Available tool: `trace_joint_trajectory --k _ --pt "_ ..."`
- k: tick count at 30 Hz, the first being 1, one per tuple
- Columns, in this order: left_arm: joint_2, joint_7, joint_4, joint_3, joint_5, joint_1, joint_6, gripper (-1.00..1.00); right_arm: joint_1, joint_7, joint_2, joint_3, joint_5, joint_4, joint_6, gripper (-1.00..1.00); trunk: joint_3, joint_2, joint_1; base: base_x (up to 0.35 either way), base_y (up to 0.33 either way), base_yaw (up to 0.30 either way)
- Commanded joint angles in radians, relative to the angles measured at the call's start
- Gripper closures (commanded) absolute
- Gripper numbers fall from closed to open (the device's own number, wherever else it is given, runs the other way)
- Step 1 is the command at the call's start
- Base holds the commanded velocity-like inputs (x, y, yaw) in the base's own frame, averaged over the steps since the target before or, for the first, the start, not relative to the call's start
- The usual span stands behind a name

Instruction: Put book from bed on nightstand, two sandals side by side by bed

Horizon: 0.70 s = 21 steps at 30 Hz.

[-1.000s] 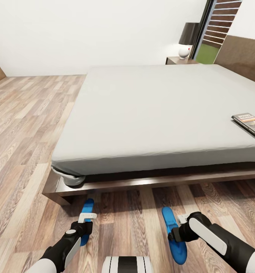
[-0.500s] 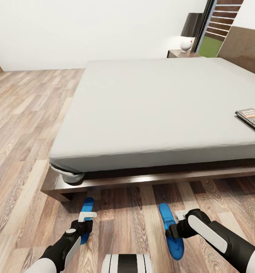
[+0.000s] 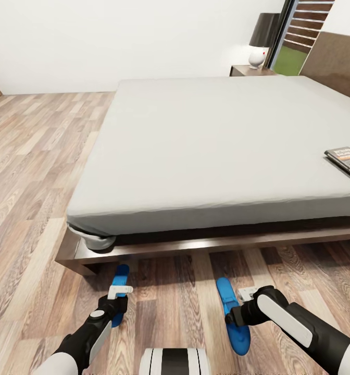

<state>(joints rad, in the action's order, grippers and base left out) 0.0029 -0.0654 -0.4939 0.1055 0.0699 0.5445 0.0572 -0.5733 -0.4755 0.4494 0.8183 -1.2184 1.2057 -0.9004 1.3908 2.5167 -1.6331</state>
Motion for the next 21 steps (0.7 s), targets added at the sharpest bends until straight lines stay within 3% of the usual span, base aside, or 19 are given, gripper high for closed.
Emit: trace_joint_trajectory --k 1,4,9,15,21 --pt "0.001 -0.007 -0.003 0.007 0.007 0.000 0.005 1.00 -0.001 -0.012 0.000 0.003 -0.010 0.001 -0.003 1.00 0.005 0.001 0.000 0.000 0.000 0.000" --pt "0.001 -0.008 -0.005 0.007 0.007 0.000 0.002 1.00 -0.002 -0.012 -0.002 -0.003 -0.010 0.004 -0.033 1.00 0.016 0.001 -0.002 0.000 0.000 0.000" --pt "0.000 -0.008 -0.006 0.007 0.007 0.000 -0.004 1.00 0.000 -0.020 0.000 -0.043 -0.008 0.012 -0.058 1.00 0.016 0.001 -0.002 0.000 0.000 0.000" --pt "0.000 -0.009 -0.007 0.007 0.007 0.000 -0.023 1.00 0.001 -0.022 0.006 -0.060 -0.007 0.070 -0.064 1.00 0.032 0.002 -0.003 0.000 0.000 0.000" --pt "0.001 -0.009 -0.008 0.007 0.007 0.000 -0.045 1.00 0.001 -0.024 0.007 -0.071 -0.007 0.097 -0.067 1.00 0.032 0.002 -0.003 0.000 0.000 0.000"
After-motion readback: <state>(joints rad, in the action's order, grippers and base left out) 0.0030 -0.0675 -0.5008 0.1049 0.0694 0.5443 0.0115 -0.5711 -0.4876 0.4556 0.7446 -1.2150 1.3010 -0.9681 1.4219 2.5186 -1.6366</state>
